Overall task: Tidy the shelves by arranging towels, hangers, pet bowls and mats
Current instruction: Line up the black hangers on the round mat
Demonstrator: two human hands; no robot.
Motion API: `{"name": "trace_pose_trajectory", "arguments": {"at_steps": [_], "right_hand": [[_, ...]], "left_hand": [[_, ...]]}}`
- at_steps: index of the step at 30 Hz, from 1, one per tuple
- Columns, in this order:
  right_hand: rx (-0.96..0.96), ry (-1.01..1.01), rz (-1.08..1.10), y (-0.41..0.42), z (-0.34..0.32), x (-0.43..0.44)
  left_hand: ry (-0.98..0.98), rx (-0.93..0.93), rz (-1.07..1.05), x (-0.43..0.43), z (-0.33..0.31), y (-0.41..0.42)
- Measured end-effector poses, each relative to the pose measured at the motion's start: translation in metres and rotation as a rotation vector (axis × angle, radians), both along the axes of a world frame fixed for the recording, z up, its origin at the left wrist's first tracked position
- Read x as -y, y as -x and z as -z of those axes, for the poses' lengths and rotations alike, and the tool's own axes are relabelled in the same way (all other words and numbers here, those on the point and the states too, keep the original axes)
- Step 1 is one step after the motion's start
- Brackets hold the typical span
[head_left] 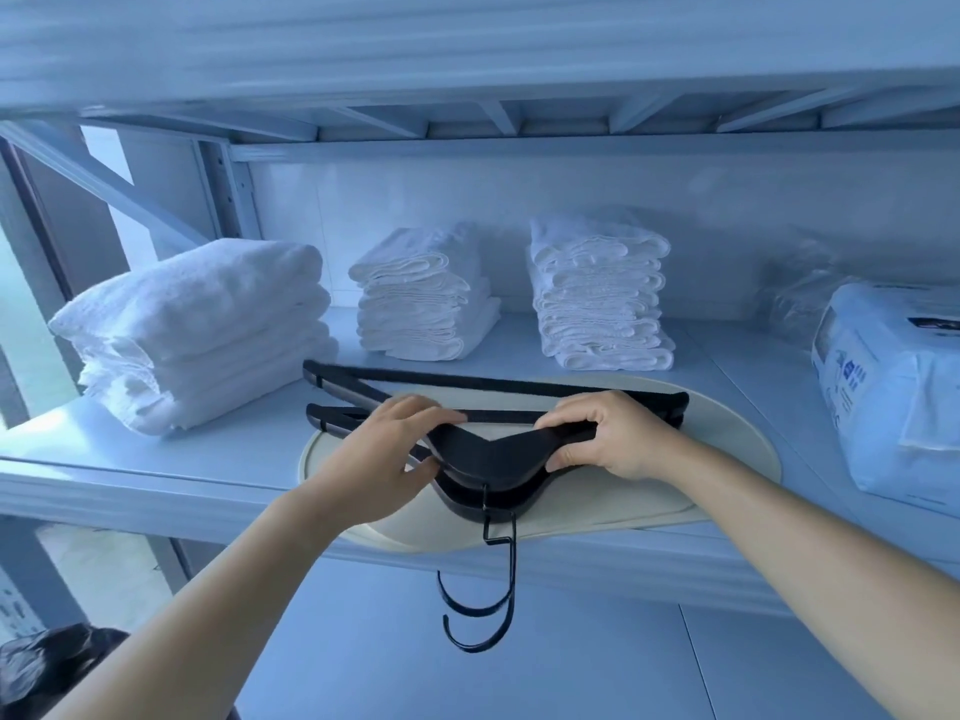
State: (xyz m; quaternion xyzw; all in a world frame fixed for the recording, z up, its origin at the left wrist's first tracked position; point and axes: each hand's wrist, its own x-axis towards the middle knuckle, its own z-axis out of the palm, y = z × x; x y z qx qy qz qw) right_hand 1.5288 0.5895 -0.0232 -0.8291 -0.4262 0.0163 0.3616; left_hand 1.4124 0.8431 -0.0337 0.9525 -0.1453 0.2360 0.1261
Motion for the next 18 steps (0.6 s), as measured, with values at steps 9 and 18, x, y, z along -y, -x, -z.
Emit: {"name": "trace_pose_trajectory", "arguments": {"at_steps": [9, 18], "right_hand": [[0.048, 0.219, -0.006, -0.005, 0.004, 0.009], [0.094, 0.211, 0.072, -0.016, 0.011, 0.011]], "left_hand": [[0.017, -0.191, 0.072, -0.002, 0.006, 0.002], [-0.020, -0.143, 0.004, -0.004, 0.008, -0.011]]}}
